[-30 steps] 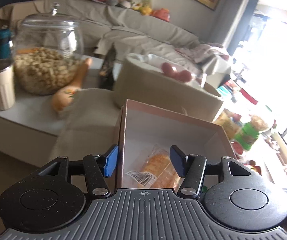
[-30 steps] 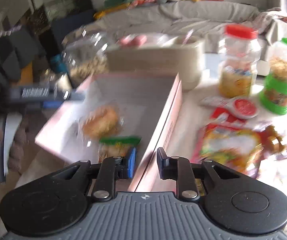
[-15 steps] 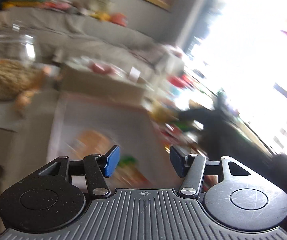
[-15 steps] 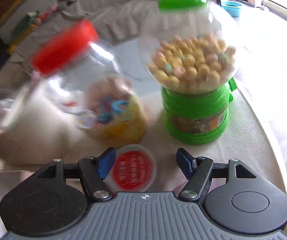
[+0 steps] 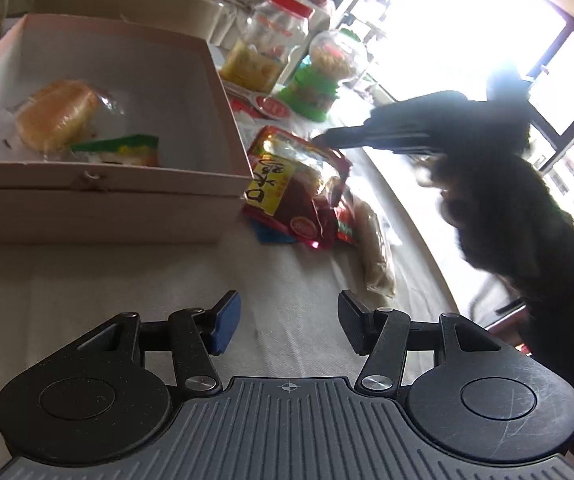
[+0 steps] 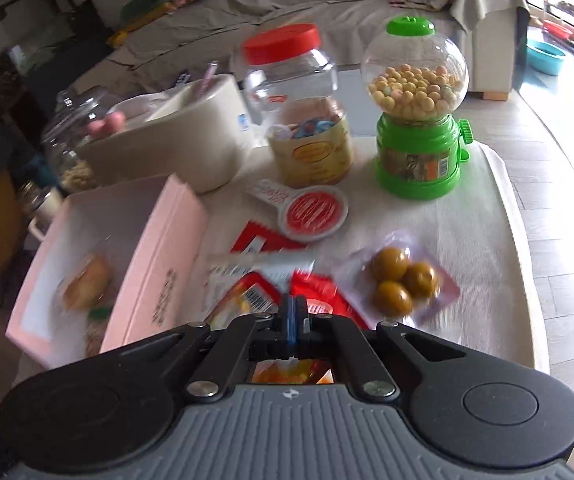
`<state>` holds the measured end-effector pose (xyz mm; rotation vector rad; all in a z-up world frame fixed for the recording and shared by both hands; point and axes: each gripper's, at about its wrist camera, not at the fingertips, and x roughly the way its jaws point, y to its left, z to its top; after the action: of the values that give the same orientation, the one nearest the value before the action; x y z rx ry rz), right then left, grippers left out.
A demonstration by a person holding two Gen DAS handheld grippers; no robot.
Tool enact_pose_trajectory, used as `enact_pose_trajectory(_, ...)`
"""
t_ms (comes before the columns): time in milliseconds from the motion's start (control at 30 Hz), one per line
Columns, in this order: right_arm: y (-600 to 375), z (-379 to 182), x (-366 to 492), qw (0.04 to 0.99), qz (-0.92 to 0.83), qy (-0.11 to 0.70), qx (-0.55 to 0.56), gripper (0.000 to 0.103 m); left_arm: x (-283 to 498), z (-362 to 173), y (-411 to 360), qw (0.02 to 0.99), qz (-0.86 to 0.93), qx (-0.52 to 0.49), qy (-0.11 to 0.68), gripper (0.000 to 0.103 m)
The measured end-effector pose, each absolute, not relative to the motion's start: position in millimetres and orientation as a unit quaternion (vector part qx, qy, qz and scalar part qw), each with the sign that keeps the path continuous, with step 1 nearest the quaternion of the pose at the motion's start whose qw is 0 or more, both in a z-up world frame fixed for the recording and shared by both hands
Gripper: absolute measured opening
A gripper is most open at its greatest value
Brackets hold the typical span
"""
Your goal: Organize snacks
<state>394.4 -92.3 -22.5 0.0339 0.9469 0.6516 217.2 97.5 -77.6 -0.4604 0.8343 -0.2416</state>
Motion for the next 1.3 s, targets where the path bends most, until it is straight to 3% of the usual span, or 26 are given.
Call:
enact_pose_trajectory(133, -104.1, -14.1, 382.0, 0.843, 0.318, 0.434, 0.008, 0.003, 219.2, -84.8, 94.6, 0.878, -0.107, -0.228, 0.408, 0.059)
enact_pose_trajectory(200, -105.2, -16.6, 381.5, 0.844, 0.320, 0.429, 0.019, 0.019, 221.1, -87.4, 95.3, 0.875, -0.102, -0.229, 0.414, 0.059)
enact_pose_trajectory(267, -106.5, -20.9, 380.0, 0.847, 0.317, 0.426, 0.033, 0.063, 224.5, -92.0, 92.1, 0.873, -0.099, -0.230, 0.419, 0.059)
enact_pose_trajectory(300, -105.1, -23.4, 378.8, 0.854, 0.310, 0.417, 0.036, 0.065, 223.5, -92.4, 90.9, 0.873, -0.099, -0.227, 0.421, 0.059)
enact_pose_trajectory(467, -79.3, -43.0, 395.2, 0.865, 0.297, 0.404, 0.035, 0.064, 214.9, -88.2, 90.0, 0.880, -0.094, -0.219, 0.411, 0.058)
enact_pose_trajectory(500, -75.4, -47.4, 400.1, 0.860, 0.299, 0.412, 0.039, 0.061, 213.2, -87.3, 91.4, 0.882, -0.091, -0.219, 0.408, 0.058)
enact_pose_trajectory(567, -70.3, -54.4, 402.3, 0.846, 0.306, 0.435, 0.036, 0.043, 208.5, -85.5, 94.7, 0.885, -0.087, -0.221, 0.400, 0.058)
enact_pose_trajectory(800, -83.2, -55.1, 332.7, 0.812, 0.376, 0.445, -0.029, 0.027, 204.4, -88.2, 104.6, 0.893, -0.096, -0.228, 0.375, 0.058)
enact_pose_trajectory(1000, -107.1, -54.2, 279.5, 0.824, 0.372, 0.426, -0.038, 0.027, 207.3, -87.1, 91.4, 0.894, -0.124, -0.179, 0.391, 0.058)
enact_pose_trajectory(1100, -122.3, -49.3, 258.6, 0.848, 0.349, 0.397, -0.047, 0.038, 206.2, -87.7, 88.4, 0.898, -0.116, -0.151, 0.396, 0.058)
enact_pose_trajectory(1167, -130.6, -51.3, 252.0, 0.851, 0.339, 0.400, -0.039, 0.054, 207.2, -90.7, 92.3, 0.898, -0.105, -0.160, 0.397, 0.058)
enact_pose_trajectory(1300, -138.1, -66.1, 235.5, 0.850, 0.324, 0.415, -0.031, 0.057, 209.5, -96.3, 96.3, 0.896, -0.093, -0.179, 0.395, 0.058)
